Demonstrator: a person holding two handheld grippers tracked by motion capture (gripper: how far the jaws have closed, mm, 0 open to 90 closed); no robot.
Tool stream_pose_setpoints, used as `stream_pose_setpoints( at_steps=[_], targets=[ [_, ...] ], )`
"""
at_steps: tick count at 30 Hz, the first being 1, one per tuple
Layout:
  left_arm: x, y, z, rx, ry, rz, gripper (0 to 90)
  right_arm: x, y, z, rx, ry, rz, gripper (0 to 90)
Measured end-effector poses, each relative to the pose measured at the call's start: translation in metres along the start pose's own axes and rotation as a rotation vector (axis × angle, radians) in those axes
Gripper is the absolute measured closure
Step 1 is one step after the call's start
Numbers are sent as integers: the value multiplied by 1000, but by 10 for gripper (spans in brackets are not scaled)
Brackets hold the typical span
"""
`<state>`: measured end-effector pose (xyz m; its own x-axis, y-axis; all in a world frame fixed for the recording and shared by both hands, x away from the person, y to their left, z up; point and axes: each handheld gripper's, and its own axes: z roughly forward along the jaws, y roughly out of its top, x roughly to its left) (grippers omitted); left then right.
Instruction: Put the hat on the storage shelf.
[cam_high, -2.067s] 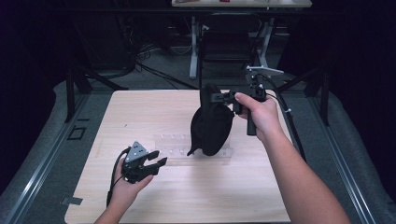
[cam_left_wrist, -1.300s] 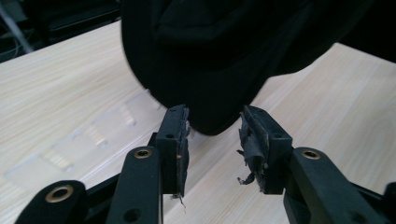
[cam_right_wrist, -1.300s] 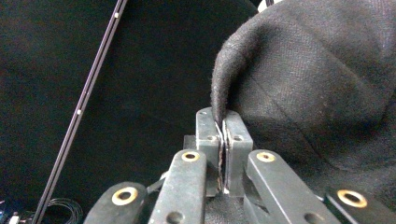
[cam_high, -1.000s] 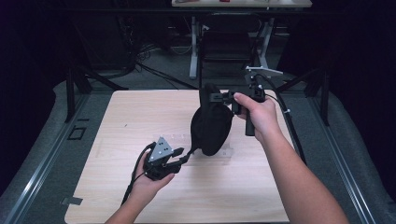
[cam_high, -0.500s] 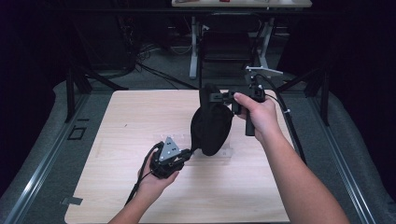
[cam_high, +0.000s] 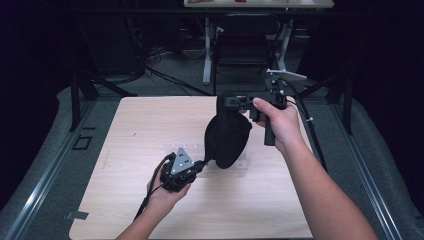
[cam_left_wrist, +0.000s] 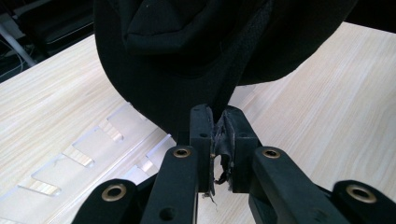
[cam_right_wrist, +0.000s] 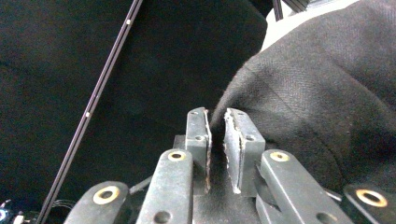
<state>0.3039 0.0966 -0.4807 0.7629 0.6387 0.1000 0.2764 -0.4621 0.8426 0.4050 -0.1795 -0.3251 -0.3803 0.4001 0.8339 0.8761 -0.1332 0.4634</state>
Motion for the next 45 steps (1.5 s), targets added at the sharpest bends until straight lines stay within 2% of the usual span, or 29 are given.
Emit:
stream_pose_setpoints(
  at_steps=[9,16,22,30,35,39,45],
  targets=[
    [2,-2,-3,6,18,2,851,5,1,-15,-20,-17,-22,769],
    [5,-5,-7,14,28,8,858,6,0,-20,-16,-34,-38,734],
    [10,-9,-9,13,34,-7,860,7,0,-24,-18,-50,-48,733],
    [16,-19,-11,25,54,-29,861,7,0,-29,-28,-64,-51,734],
    [20,-32,-7,67,72,-40,857,5,0,-32,-28,-75,-57,735],
    [24,-39,-6,70,76,-60,851,3,-1,-34,-33,-81,-53,735],
    [22,-42,-7,70,81,-50,851,0,-1,-38,-41,-86,-47,735]
  ],
)
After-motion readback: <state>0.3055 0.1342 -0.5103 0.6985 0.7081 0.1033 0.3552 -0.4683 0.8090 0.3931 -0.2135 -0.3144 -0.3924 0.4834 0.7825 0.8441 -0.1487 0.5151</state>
